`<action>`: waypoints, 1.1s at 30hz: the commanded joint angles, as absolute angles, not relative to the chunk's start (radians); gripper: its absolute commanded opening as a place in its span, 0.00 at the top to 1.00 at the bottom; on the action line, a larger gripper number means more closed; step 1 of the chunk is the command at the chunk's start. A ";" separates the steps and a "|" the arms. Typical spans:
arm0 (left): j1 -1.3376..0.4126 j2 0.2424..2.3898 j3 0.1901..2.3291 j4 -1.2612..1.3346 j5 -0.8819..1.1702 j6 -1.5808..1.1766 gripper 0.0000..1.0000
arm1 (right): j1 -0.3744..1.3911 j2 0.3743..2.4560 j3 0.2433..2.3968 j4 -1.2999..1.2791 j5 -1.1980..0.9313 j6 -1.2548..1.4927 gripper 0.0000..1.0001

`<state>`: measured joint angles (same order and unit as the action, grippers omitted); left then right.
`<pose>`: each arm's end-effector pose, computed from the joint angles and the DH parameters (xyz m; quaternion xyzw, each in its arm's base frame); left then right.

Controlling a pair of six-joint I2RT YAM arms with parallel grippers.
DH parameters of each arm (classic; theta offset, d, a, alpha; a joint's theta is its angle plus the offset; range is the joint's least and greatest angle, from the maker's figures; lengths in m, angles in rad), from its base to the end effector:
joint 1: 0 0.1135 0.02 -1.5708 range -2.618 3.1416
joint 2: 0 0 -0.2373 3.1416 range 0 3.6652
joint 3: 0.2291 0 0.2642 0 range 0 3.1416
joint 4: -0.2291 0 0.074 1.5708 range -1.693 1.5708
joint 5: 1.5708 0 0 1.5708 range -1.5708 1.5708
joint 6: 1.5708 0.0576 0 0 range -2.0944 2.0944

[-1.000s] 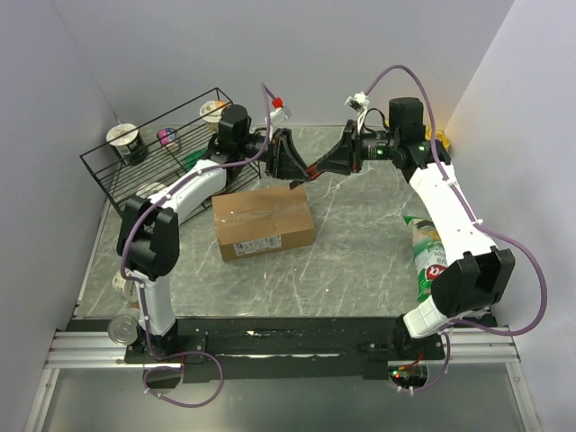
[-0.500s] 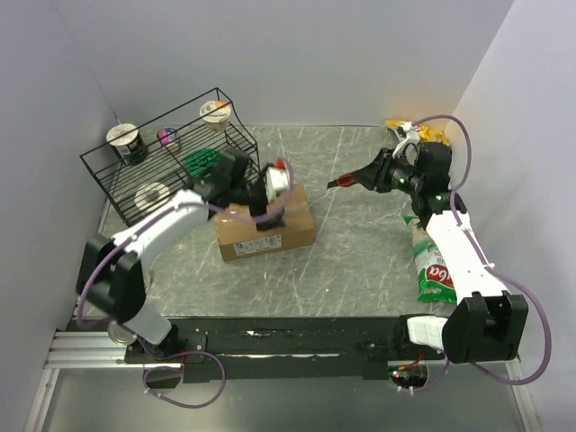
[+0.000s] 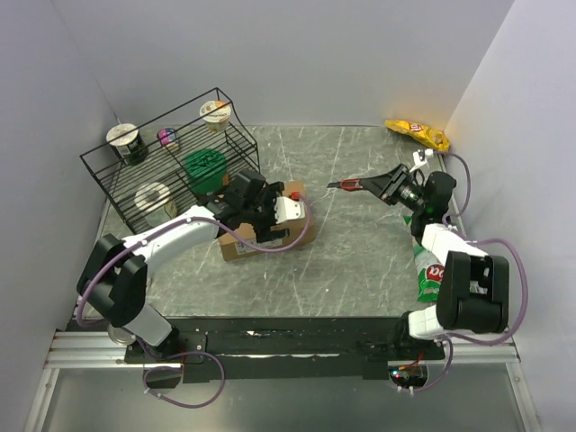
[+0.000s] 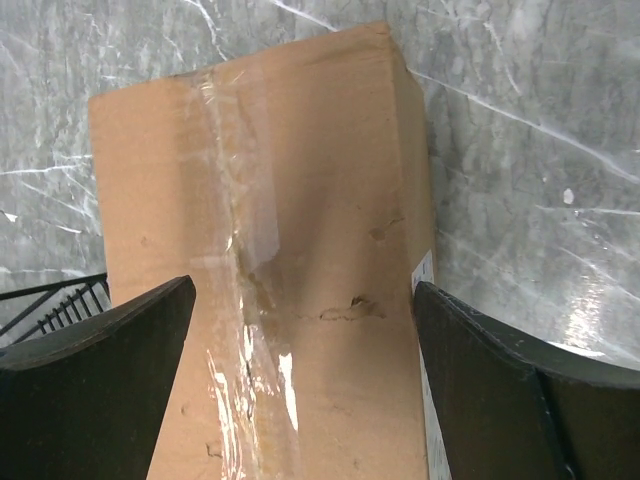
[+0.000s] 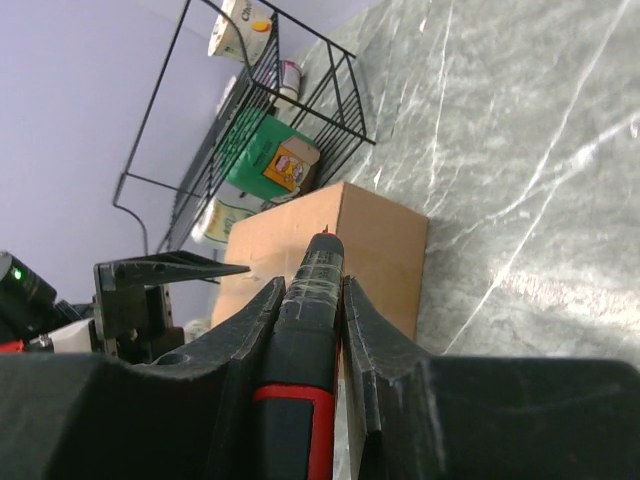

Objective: Unpack the express box
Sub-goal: Cut the express box at the center of the board.

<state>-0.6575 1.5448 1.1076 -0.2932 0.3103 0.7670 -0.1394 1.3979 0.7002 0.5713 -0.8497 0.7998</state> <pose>0.2808 -0.2390 0.2102 0.6372 0.6415 -0.1188 0.4102 0.3289 -0.0025 0.2138 0.0664 0.7329 0.4879 0.4695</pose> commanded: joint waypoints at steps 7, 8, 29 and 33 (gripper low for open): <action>-0.693 1.588 1.126 -0.221 0.198 0.796 0.03 | -0.141 1.477 0.672 0.822 -0.864 0.868 1.00; -0.693 1.588 1.129 -0.225 0.199 0.793 0.04 | -0.140 1.480 0.675 0.816 -0.865 0.864 1.00; -0.695 1.563 1.129 -0.298 0.279 0.753 0.04 | -0.038 1.545 0.759 0.689 -0.836 0.860 1.00; -0.695 1.563 1.129 -0.302 0.288 0.755 0.04 | -0.009 1.549 0.761 0.689 -0.822 0.850 1.00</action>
